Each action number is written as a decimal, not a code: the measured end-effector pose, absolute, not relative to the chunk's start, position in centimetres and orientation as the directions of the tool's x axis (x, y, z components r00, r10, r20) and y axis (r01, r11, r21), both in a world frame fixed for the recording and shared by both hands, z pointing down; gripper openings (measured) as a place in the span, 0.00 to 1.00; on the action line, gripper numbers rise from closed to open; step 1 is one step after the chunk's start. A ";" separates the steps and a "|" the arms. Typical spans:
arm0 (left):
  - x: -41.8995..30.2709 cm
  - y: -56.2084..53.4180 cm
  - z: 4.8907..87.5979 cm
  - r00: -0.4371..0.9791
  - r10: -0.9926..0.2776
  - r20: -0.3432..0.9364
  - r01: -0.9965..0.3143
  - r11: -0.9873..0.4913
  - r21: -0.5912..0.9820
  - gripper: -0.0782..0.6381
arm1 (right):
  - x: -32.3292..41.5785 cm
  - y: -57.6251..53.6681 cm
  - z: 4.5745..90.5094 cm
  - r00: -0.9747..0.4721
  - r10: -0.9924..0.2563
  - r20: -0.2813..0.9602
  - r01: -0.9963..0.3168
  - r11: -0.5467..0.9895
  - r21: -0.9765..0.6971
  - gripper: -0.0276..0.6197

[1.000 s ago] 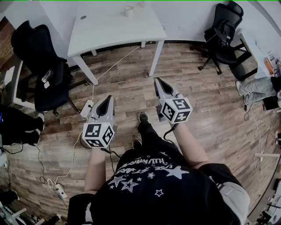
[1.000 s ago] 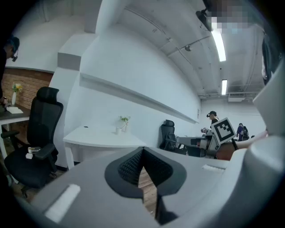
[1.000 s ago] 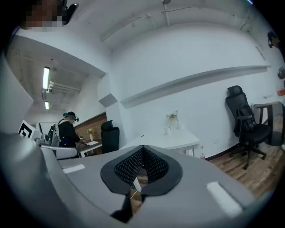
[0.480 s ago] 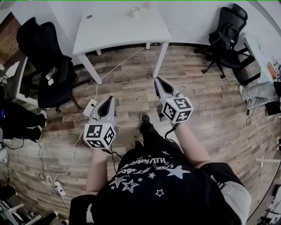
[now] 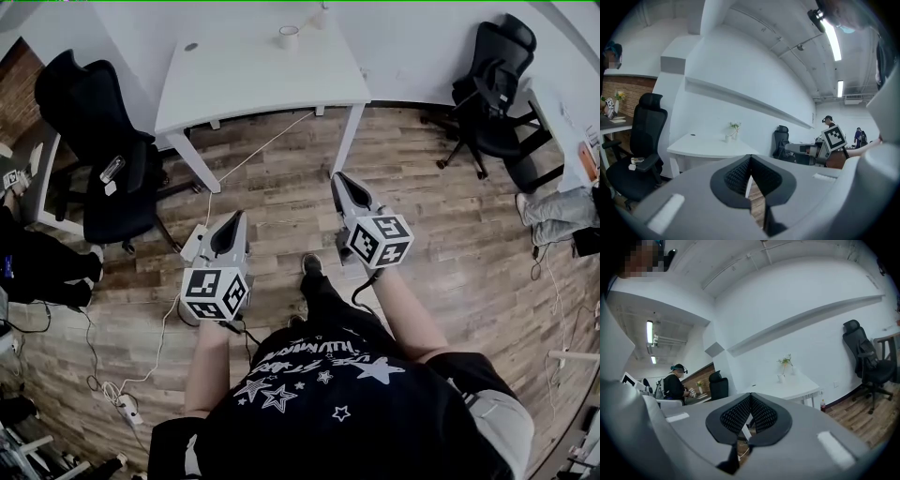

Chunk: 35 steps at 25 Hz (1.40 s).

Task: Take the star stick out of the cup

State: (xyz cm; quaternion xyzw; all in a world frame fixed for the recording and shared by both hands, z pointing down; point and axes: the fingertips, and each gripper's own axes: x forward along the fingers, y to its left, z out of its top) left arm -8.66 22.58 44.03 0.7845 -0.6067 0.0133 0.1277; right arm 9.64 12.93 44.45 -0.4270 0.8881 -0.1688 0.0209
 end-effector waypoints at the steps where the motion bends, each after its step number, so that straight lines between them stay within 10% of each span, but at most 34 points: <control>1: -8.7 21.6 44.1 0.260 -0.949 0.179 -0.957 -0.228 0.181 0.11 | 9.6 11.9 44.7 -0.635 -0.765 0.108 -0.750 0.577 -0.323 0.07; 35: -8.3 -4.8 44.3 0.234 -0.951 0.203 -0.965 -0.202 0.165 0.11 | 9.6 -15.0 46.9 -0.670 -0.728 0.143 -0.713 0.578 -0.397 0.07</control>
